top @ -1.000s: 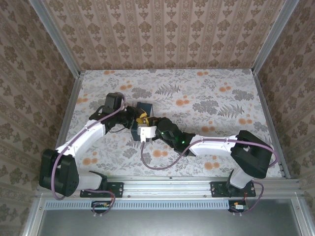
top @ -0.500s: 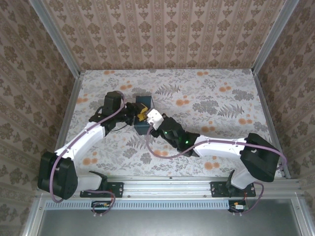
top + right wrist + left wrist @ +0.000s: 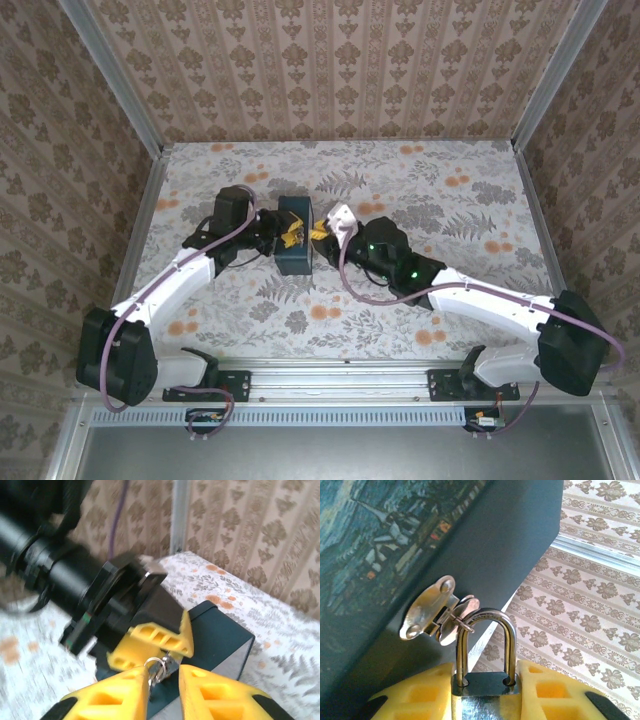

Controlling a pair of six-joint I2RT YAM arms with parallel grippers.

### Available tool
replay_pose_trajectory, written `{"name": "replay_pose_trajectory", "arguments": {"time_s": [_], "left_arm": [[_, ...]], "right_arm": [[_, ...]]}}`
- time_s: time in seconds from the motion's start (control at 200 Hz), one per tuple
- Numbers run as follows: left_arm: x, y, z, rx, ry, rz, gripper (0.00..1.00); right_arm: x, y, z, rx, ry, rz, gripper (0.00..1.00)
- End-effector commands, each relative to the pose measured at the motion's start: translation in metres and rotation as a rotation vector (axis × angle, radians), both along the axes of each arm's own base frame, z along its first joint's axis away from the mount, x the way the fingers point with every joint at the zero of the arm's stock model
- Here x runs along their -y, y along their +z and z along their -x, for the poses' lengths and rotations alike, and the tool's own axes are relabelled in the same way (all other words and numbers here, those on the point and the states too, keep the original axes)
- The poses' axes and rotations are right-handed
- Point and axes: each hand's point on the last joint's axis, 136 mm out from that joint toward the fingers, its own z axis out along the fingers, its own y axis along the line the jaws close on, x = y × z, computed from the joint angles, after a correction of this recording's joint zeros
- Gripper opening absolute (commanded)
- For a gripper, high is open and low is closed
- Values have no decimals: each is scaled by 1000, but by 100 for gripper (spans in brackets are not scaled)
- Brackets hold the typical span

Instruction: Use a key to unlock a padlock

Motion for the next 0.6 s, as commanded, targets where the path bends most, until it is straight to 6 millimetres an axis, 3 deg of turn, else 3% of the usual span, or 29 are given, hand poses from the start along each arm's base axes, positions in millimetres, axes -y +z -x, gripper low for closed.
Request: {"name": "replay_pose_trajectory", "arguments": {"time_s": [0.0, 0.1, 0.265, 0.345, 0.355, 0.385, 0.595], "left_arm": [[8, 32, -4, 93, -63, 29, 0], [9, 35, -1, 90, -82, 13, 0], [9, 35, 1, 71, -101, -13, 0], [8, 32, 2, 41, -114, -31, 0], [8, 33, 2, 40, -118, -32, 0], [8, 31, 3, 27, -122, -35, 0], [15, 23, 7, -42, -154, -15, 0]], "right_arm": [[-2, -41, 14, 198, 183, 348, 25], [-2, -47, 3, 380, 199, 490, 25], [-12, -31, -2, 569, 235, 552, 27], [-12, -29, -3, 614, 253, 597, 28], [-14, -38, -4, 603, 264, 614, 29], [-15, -41, -5, 611, 269, 625, 29], [-18, -40, -10, 646, 256, 654, 32]]}}
